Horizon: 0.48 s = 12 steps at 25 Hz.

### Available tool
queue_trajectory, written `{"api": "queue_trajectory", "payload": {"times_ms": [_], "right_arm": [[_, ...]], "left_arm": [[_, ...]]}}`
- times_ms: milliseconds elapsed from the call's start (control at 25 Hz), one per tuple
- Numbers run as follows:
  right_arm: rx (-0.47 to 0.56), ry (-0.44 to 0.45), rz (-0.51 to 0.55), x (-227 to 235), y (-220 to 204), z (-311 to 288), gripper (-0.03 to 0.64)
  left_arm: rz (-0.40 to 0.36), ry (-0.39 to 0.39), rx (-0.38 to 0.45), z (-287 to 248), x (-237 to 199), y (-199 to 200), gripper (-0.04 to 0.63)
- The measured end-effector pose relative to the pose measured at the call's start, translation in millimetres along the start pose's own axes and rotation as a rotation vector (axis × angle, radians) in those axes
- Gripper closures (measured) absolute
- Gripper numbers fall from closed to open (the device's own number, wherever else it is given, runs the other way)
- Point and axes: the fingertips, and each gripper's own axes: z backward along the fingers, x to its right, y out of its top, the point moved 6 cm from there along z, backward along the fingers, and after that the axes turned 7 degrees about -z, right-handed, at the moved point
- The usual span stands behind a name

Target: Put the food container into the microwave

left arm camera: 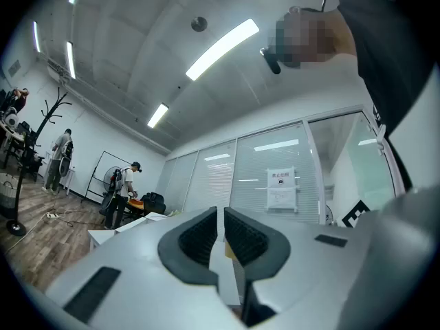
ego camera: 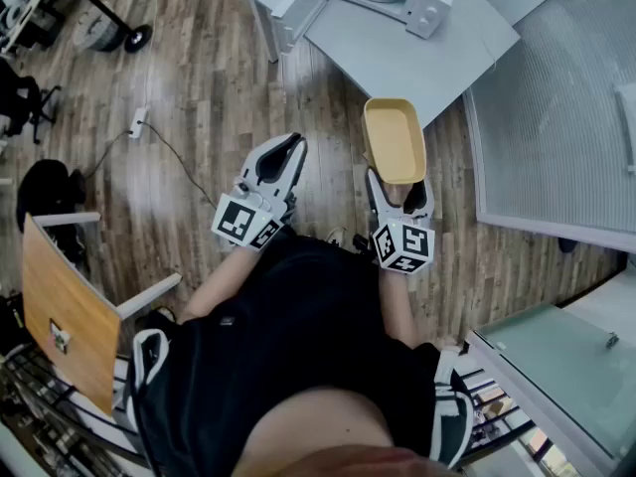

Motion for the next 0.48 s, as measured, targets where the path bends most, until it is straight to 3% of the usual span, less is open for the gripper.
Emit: {"api": "queue_trajectory", "payload": {"times_ms": [480], "right_arm": [[-0.002,-0.008,0.01,-10.3,-1.9,-0.7,0.149]], "left_arm": [[0.002,-0.009,0.008,5.1,-6.5,0.9,0.546]]}}
